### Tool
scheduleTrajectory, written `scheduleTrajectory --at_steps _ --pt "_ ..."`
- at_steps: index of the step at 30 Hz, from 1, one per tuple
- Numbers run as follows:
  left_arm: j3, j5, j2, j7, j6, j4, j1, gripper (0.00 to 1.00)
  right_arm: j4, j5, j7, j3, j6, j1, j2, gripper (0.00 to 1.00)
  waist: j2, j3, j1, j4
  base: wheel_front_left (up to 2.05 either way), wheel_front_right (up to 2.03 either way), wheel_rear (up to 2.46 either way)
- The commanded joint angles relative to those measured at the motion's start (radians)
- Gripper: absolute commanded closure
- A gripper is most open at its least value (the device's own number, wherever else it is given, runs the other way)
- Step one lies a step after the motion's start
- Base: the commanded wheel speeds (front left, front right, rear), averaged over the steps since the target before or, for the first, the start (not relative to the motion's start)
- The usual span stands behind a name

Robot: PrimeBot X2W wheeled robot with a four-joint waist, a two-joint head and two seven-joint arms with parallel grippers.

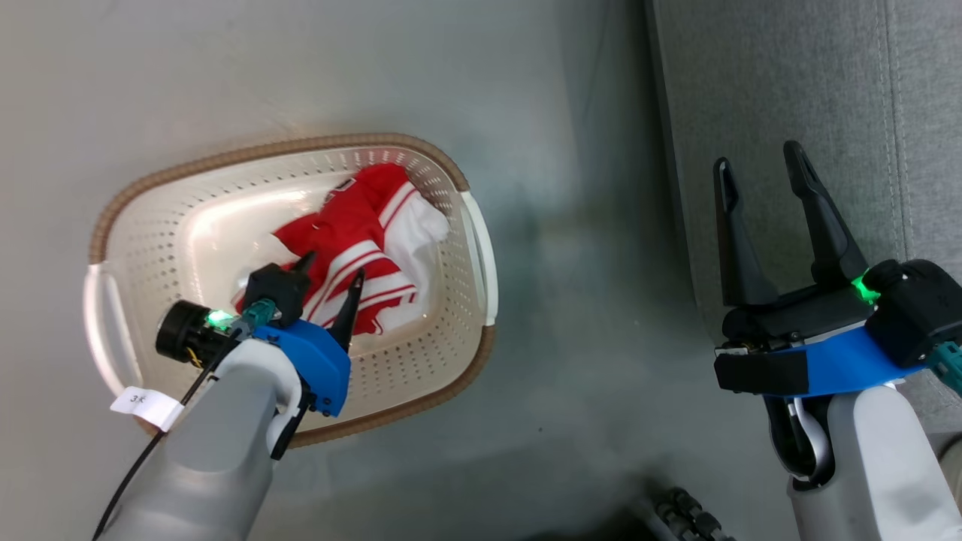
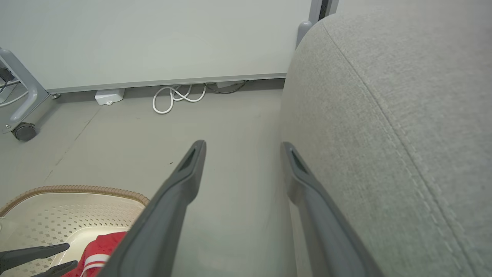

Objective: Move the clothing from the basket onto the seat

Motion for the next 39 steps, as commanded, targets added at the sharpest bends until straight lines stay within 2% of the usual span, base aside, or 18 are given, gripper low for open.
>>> scheduleTrajectory --at_steps 1,10,17,20,27,31,32,33,34,39 --pt "-0.008 -0.007 0.012 -0.005 -0.001 0.008 -0.022 0.00 -0.003 0.007 -0.007 0.002 0.000 -0.020 0.001 0.00 0.0000 0.056 -0.0003 -0.040 0.00 0.00 0.00" --pt "-0.052 -0.019 0.056 -0.005 0.004 0.107 -0.111 0.00 0.017 0.050 -0.037 0.041 0.000 -0.046 0.001 0.00 0.0000 0.132 -0.0003 -0.090 0.00 0.00 0.00" --pt "-0.035 0.003 0.073 -0.005 0.115 0.161 -0.176 0.00 0.034 0.078 -0.044 0.069 0.000 -0.057 0.001 0.00 0.0000 0.175 -0.0003 -0.121 0.00 0.00 0.00" --pt "-0.030 0.003 0.067 -0.005 0.146 0.175 -0.181 0.00 0.049 0.086 -0.046 0.075 0.000 -0.050 0.001 0.00 0.0000 0.180 -0.0003 -0.122 0.00 0.00 0.00" --pt "-0.026 -0.007 0.051 0.014 0.199 0.241 -0.204 0.00 0.049 0.090 -0.047 0.085 0.000 -0.038 0.001 0.00 0.0000 0.186 -0.0003 -0.122 0.00 0.00 0.00" --pt "-0.024 -0.017 0.046 0.027 0.196 0.256 -0.212 0.00 0.045 0.091 -0.047 0.087 0.000 -0.039 0.001 0.00 0.0000 0.187 -0.0003 -0.119 0.00 0.00 0.00" --pt "-0.025 -0.020 0.046 0.030 0.194 0.259 -0.213 0.46 0.044 0.091 -0.047 0.088 0.000 -0.039 0.001 0.00 0.0000 0.187 -0.0003 -0.119 0.00 0.00 0.00" --pt "-0.025 -0.022 0.046 0.030 0.195 0.260 -0.214 0.84 0.043 0.091 -0.048 0.090 0.000 -0.038 0.001 0.00 0.0000 0.187 -0.0003 -0.118 0.00 0.00 0.00" --pt "-0.026 -0.024 0.045 0.029 0.191 0.262 -0.215 1.00 0.043 0.091 -0.048 0.091 0.001 -0.038 0.001 0.00 0.0000 0.187 -0.0003 -0.118 0.00 0.00 0.00" --pt "-0.029 -0.033 0.041 0.025 0.170 0.269 -0.219 1.00 0.048 0.090 -0.048 0.095 0.000 -0.049 0.001 0.00 0.0000 0.185 -0.0003 -0.117 0.00 0.00 0.00"
